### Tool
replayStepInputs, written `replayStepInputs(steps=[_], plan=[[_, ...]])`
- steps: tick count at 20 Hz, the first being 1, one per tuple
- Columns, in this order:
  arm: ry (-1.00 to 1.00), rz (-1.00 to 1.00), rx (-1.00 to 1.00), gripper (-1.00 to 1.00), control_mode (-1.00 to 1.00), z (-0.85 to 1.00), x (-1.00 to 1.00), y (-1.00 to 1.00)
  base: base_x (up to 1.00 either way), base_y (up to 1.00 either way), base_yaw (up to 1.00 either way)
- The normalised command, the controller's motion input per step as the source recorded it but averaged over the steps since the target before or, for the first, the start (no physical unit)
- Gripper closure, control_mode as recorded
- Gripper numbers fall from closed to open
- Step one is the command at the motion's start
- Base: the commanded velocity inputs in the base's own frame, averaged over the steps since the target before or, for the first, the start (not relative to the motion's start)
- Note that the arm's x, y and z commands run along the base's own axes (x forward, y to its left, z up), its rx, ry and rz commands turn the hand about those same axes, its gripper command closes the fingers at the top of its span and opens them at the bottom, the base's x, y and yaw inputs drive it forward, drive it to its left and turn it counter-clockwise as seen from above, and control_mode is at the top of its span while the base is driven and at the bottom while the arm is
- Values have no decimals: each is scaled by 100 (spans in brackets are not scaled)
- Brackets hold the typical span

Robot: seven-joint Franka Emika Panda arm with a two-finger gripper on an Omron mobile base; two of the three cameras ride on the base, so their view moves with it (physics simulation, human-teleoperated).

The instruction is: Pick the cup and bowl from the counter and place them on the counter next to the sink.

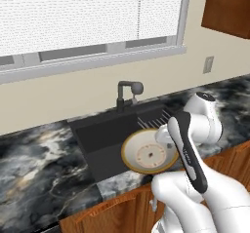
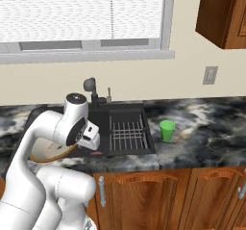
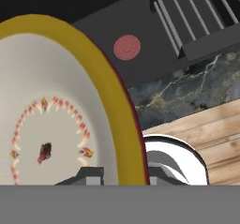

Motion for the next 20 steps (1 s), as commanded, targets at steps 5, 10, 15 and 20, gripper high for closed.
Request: replayStepInputs(steps=[5, 10, 15, 20], plan=[[0, 0, 0, 100, 100, 0, 0, 0, 0, 0, 0], [0, 0, 0, 100, 100, 0, 0, 0, 0, 0, 0], [0, 0, 0, 100, -100, 0, 0, 3, 0, 0, 0], [0, -5, 0, 100, -100, 0, 0, 54, 0, 0, 0]])
